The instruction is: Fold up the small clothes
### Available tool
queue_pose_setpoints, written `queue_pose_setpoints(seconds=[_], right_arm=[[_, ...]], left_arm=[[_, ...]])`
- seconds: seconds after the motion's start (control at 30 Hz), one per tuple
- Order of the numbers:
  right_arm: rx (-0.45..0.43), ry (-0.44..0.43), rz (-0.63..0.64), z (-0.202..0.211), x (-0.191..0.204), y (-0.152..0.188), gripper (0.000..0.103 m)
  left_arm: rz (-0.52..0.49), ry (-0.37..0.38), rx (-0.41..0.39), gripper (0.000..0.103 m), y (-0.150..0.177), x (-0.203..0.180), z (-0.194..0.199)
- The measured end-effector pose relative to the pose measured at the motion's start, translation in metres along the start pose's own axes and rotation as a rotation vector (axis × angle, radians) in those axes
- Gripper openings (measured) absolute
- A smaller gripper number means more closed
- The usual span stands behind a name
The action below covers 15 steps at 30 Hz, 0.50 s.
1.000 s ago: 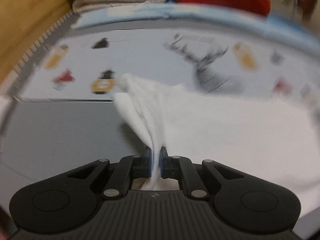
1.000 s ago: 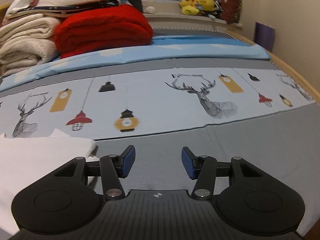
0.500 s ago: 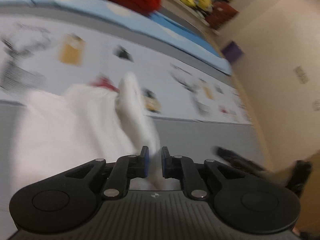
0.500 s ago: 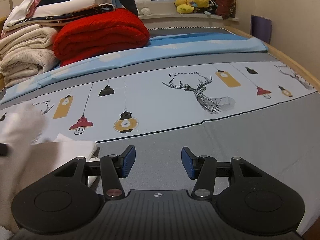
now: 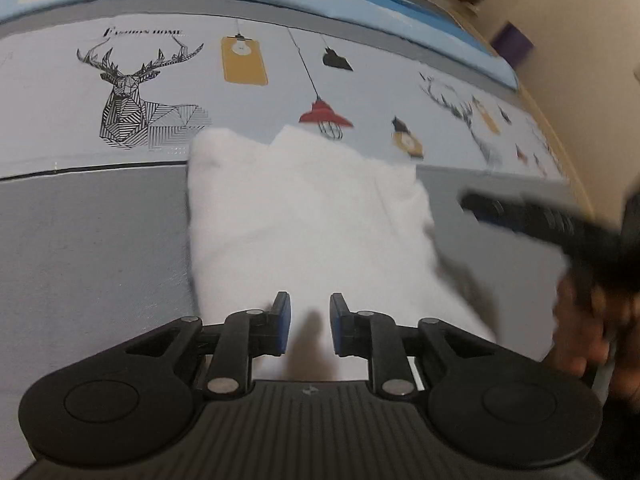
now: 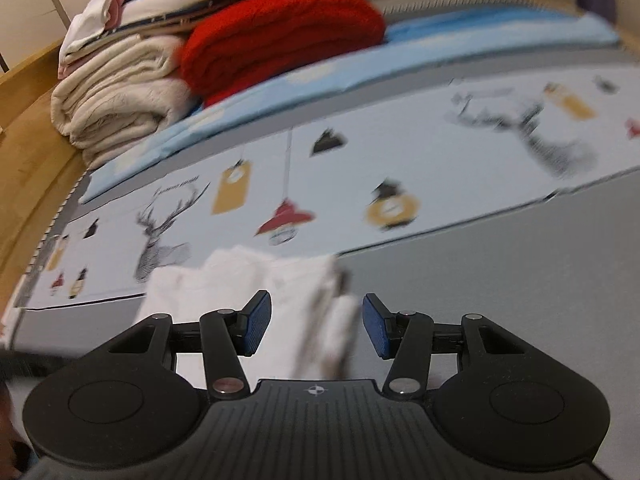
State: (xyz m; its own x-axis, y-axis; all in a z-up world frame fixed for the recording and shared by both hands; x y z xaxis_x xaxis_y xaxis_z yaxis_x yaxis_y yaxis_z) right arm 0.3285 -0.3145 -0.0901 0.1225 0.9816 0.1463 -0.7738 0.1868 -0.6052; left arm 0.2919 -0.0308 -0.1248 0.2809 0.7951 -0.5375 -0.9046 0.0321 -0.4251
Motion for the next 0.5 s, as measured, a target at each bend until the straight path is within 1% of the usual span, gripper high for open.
queue_pose_setpoints(seconds=[0.03,0.07,0.1,0.17,0.2,0.23,0.27,0.3,0.33,0.4,0.43,0.47,0.5], right_arm=[[0.020,-0.003,-0.008,-0.007,0.007,0.002,0.053],[0.042,-0.001,-0.016,-0.014,0.013,0.004,0.053],[0.067,0.008,-0.023,-0.023,0.018,0.007,0.052],[0.118,0.051,-0.035,-0.040,0.021,0.013,0.052],[0.134,0.067,-0.043,-0.046,0.021,0.016,0.043],[0.143,0.073,-0.052,-0.052,0.022,0.017,0.018],[0.145,0.065,-0.058,-0.054,0.023,0.018,0.004],[0.133,0.051,-0.067,-0.053,0.024,0.016,0.003],[0.091,0.035,-0.080,-0.046,0.025,0.010,0.002],[-0.066,-0.029,-0.131,-0.019,0.024,-0.014,0.002],[-0.108,-0.038,-0.147,-0.010,0.019,-0.021,0.002],[-0.091,0.019,-0.138,-0.015,0.010,-0.019,0.002],[-0.030,0.087,-0.121,-0.027,0.001,-0.010,0.002]], left_arm=[[0.003,-0.004,0.026,0.038,0.008,0.005,0.000],[0.002,-0.020,0.044,0.039,0.013,0.009,0.000],[-0.007,-0.028,0.041,0.042,0.014,0.010,0.001],[-0.007,-0.022,0.036,0.057,0.017,0.016,0.002],[0.000,-0.031,0.046,0.057,0.020,0.025,0.007],[0.002,-0.050,0.053,0.057,0.021,0.030,0.006],[0.002,-0.059,0.051,0.058,0.020,0.034,0.005],[0.008,-0.055,0.049,0.058,0.020,0.037,0.006],[0.025,-0.045,0.056,0.060,0.023,0.041,0.003],[0.044,-0.036,0.097,0.061,0.030,0.046,-0.003],[0.028,-0.033,0.108,0.061,0.032,0.044,-0.005],[0.010,-0.034,0.117,0.061,0.033,0.042,-0.008],[-0.005,-0.042,0.133,0.061,0.037,0.041,-0.011]])
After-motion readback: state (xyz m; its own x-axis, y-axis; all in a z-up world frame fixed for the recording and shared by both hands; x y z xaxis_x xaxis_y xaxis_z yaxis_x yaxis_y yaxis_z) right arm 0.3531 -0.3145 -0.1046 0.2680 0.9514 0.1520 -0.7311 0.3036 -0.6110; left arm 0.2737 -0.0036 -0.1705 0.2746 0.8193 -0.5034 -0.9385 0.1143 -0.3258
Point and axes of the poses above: each gripper's, at about its wrist camera, not at the fingertips, and z roughly against the way its jaws point, x to its left, y to its underside, the point moved 10 cm from there along -z, roughly the way its jaws point, and after that the axes turned 15 degrees about y, right-handed, at the moved point
